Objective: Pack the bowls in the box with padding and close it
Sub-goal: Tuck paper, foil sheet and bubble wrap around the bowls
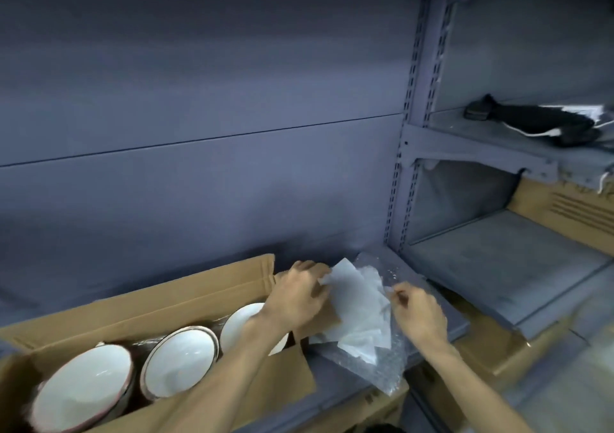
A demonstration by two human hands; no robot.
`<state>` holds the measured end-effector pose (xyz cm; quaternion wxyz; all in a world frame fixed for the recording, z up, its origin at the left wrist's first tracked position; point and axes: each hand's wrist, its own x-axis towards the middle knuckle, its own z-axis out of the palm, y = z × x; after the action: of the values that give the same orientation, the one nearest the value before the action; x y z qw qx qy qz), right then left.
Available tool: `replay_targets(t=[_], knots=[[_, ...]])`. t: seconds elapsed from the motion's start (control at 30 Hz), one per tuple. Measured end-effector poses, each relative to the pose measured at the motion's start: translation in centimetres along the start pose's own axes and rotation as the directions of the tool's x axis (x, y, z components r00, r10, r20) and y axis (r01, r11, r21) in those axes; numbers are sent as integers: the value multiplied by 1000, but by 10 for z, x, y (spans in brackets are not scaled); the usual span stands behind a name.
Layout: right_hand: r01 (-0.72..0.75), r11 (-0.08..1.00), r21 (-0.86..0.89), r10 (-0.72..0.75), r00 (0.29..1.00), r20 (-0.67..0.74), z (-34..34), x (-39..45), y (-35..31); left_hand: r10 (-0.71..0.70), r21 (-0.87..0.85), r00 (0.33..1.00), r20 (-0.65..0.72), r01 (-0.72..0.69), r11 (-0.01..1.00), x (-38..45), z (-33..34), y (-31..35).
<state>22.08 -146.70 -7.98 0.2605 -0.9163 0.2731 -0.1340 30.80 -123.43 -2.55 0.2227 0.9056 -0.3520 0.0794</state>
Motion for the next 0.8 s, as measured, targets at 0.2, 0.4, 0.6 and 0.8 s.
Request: replay_targets(t=[0.2,0.4,0.6,0.8], knots=[[-57,988,141,40,992,116,16,18,19,-146,283,983,110,110,953,54,40,-4],[-102,988,120,72,970,230,24,33,13,-261,184,954,148,233,955,61,60,-20],[202,870,449,-191,979,-71,11,25,-14,-234,-176,972,37,237,955,59,36,-19],[499,691,524,-458,862,-217,-17,7,-88,-255,-546,956,-148,136,826,27,-17,-13]])
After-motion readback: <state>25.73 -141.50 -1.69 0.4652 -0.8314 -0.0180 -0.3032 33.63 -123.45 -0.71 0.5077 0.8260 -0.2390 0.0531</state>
